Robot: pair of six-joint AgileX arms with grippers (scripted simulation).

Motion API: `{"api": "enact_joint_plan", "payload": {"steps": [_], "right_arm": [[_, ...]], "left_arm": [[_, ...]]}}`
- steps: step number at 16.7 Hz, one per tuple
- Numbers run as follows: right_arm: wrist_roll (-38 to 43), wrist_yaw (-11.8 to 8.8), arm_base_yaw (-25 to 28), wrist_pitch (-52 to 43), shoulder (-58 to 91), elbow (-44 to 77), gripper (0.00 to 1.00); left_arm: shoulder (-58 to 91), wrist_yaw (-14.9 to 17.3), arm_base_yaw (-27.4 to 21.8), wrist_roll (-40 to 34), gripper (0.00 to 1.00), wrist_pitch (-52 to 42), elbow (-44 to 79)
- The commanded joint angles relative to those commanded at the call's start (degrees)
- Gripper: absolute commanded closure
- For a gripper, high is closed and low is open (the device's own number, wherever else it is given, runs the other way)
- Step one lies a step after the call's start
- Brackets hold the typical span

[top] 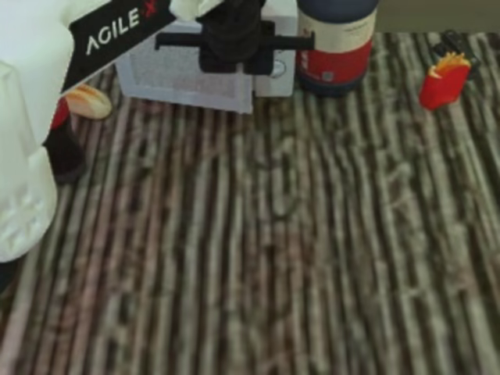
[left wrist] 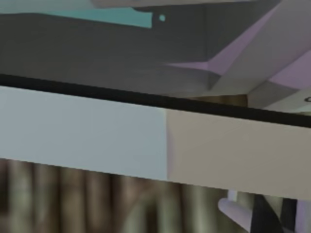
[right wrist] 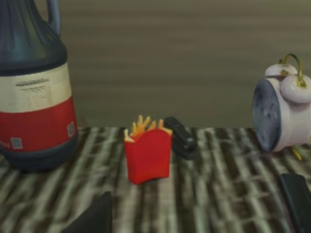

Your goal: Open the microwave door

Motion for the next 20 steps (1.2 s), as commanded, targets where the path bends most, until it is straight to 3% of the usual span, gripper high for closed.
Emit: {"api": "enact_joint_plan", "payload": {"steps": [12,20], "right_arm": [[0.0,0.0,0.0,0.0,0.0,0.0,0.0],[0.0,0.0,0.0,0.0,0.0,0.0,0.0]], "left_arm": [[0.08,0.31,-0.4,-0.08,1.0,0.15,-0.27],[-6.26,3.02,0.76,5.9,1.0,5.28,-10.32]]}}
